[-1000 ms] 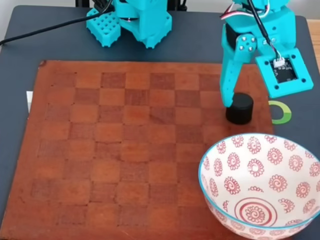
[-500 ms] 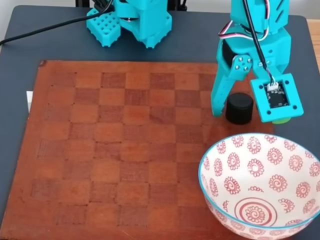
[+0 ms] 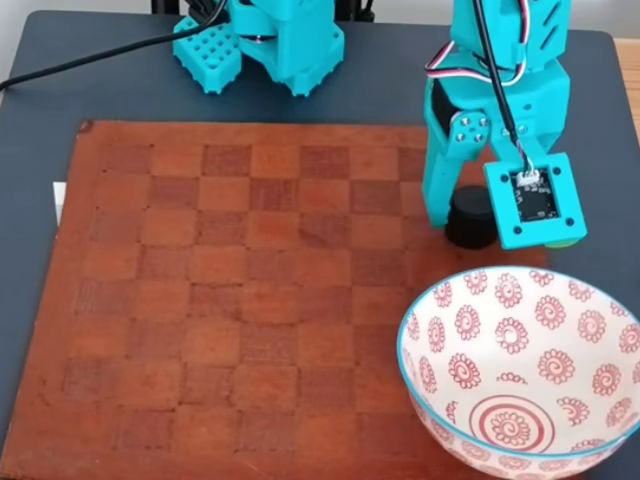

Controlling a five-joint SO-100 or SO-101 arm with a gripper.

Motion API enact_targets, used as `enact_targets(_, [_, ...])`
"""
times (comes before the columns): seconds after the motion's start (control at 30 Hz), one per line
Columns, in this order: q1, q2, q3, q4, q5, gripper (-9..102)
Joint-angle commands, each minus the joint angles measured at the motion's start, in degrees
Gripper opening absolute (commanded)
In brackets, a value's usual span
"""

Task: Grasp a black cylinder and put it in a bowl.

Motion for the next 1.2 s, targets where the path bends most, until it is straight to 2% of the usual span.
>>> enact_targets(0.0, [-0.1,0.9,-2.3,0.2,-0.1,13])
enact_targets(0.23, [-0.4,3.6,-3.7,0.7,0.0,12])
enact_targets(0.43, [-0.2,11.2,-4.8,7.0,0.6,12])
enact_targets(0.87, [2.4,16.8,-24.3,27.9,-0.5,12])
enact_targets(1.17, [7.6,13.3,-32.8,28.3,-7.0,12])
